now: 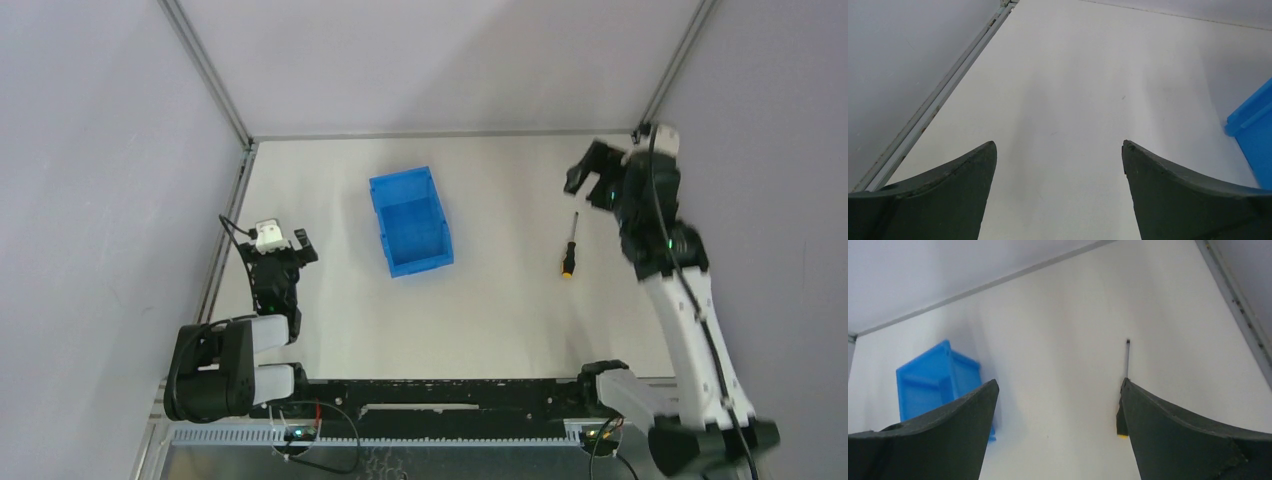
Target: Put the screwdriver in the bin
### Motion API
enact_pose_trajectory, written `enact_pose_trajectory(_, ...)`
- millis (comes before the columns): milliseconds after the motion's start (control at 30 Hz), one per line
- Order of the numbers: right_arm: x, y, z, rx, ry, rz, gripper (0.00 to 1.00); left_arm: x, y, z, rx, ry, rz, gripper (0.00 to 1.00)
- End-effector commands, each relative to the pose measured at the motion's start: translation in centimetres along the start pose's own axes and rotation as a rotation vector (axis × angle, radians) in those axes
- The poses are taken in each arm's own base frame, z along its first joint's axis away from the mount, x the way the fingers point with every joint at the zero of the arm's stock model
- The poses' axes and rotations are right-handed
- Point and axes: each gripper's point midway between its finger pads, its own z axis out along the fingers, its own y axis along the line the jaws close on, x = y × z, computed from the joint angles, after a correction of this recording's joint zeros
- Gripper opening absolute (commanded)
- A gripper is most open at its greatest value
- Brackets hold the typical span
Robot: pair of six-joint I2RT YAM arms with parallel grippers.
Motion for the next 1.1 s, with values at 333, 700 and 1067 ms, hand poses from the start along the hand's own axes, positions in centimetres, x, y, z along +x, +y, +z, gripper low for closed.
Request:
enact_pose_trajectory(333, 14.2, -9.4, 12.6, 0.274, 0.799, -0.004, 0.9, -2.4, -0.2, 0.7, 0.0, -0.068, 0.004, 1.0)
enact_pose_trajectory(700, 22.7, -12.3, 14.7, 0.322, 0.991, -0.021, 0.39, -2.4, -0.2, 0.7, 0.0, -0.067, 0.005, 1.0)
enact_pose_trajectory(1067, 12.2, -10.3, 12.9, 0.332, 0.893, -0.119, 0.0, -2.4, -0.2, 0.7, 0.0, -0.068, 0.005, 1.0)
